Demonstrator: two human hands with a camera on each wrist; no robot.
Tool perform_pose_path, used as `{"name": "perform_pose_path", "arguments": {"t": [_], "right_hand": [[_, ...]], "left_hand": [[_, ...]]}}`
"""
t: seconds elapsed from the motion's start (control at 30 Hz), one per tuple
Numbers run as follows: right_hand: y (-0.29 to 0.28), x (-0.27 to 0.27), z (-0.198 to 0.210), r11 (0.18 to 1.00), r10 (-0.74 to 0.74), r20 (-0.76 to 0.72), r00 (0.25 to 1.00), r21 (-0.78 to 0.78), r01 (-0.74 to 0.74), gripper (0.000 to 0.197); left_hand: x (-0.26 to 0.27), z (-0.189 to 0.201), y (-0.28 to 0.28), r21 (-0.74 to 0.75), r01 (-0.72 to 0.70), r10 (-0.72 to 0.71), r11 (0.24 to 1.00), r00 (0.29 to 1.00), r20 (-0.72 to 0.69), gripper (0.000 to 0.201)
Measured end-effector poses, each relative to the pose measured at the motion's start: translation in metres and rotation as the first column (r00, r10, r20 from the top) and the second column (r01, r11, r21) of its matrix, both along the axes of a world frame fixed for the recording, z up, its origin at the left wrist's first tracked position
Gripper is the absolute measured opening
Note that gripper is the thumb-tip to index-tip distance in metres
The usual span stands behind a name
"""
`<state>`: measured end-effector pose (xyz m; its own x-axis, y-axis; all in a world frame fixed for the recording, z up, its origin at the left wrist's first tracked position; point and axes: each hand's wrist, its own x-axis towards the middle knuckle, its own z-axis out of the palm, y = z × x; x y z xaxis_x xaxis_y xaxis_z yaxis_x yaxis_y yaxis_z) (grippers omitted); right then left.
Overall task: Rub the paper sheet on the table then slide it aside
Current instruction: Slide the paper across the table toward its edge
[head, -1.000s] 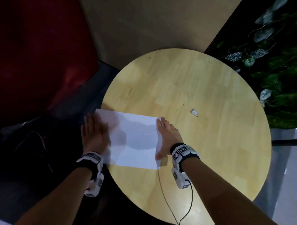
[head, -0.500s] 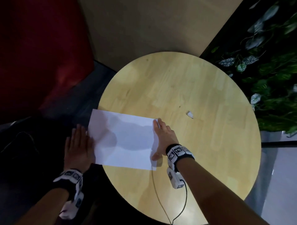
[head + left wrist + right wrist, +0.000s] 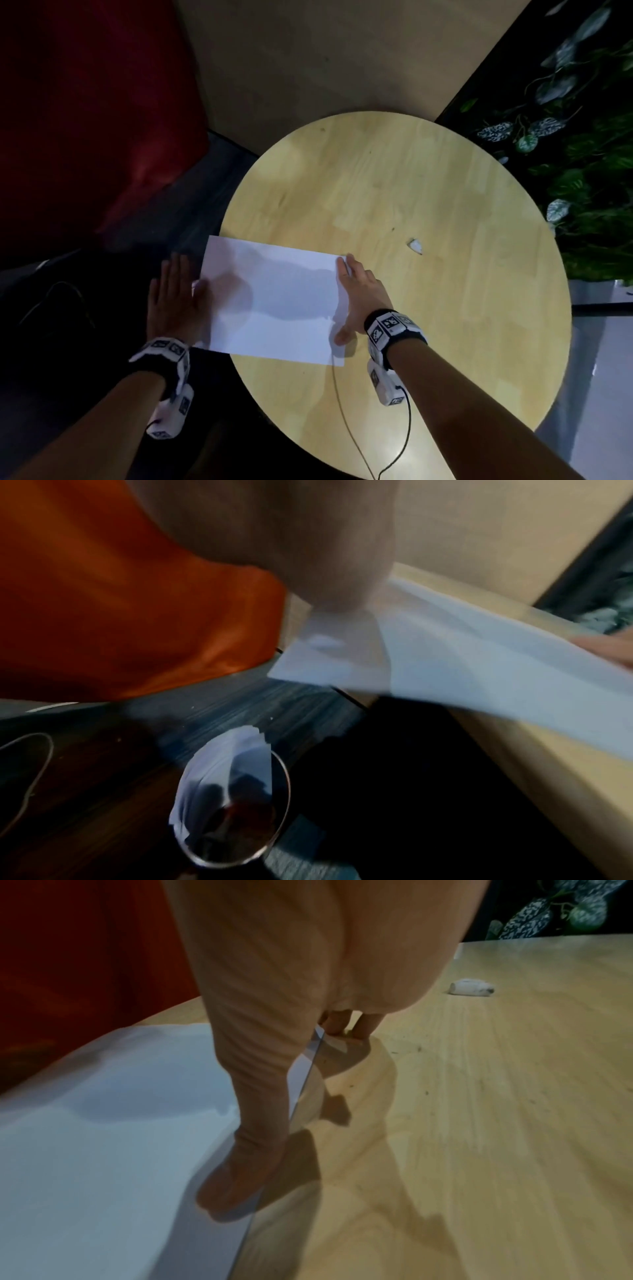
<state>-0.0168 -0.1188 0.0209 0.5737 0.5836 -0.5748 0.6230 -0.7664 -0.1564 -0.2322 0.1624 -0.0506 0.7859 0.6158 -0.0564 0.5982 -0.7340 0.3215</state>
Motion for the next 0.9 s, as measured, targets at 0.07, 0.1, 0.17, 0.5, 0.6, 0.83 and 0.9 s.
{"name": "perform_pose_path", "arguments": {"t": [0.07, 0.1, 0.17, 0.5, 0.6, 0.83, 0.9], "right_hand": [[0.001, 0.000, 0.001, 1.000, -0.003, 0.002, 1.000, 0.004, 0.003, 0.158], [0.001, 0.000, 0.001, 1.000, -0.002, 0.001, 1.000, 0.001, 0.002, 0.158], [0.001, 0.000, 0.001, 1.000, -0.005, -0.001, 1.000, -0.009, 0.005, 0.159], [-0.002, 0.000, -0.003, 1.000, -0.020, -0.008, 1.000, 0.019, 0.020, 0.159], [-0.002, -0.001, -0.003, 1.000, -0.011, 0.011, 1.000, 0.012, 0.011, 0.158], [-0.003, 0.001, -0.003, 1.000, -0.018, -0.009, 1.000, 0.007, 0.018, 0.160], [-0.003, 0.000, -0.004, 1.000, -0.019, -0.017, 1.000, 0.014, 0.019, 0.159]], "left_hand": [[0.019, 0.008, -0.003, -0.055, -0.020, 0.021, 0.998, 1.000, 0.018, 0.068], [0.037, 0.014, -0.017, -0.048, 0.069, -0.067, 0.996, 0.997, 0.038, 0.068], [0.072, 0.020, -0.062, -0.022, 0.283, -0.279, 0.959, 0.954, 0.106, 0.064], [0.035, 0.008, -0.004, -0.061, 0.150, -0.150, 0.987, 0.989, 0.006, 0.076], [0.039, 0.015, 0.004, -0.018, 0.053, -0.053, 0.998, 0.998, 0.022, 0.070], [0.109, 0.002, -0.116, 0.001, 0.602, -0.601, 0.799, 0.797, 0.065, 0.061], [0.097, -0.003, -0.088, 0.031, 0.497, -0.498, 0.867, 0.865, 0.055, 0.061]]}}
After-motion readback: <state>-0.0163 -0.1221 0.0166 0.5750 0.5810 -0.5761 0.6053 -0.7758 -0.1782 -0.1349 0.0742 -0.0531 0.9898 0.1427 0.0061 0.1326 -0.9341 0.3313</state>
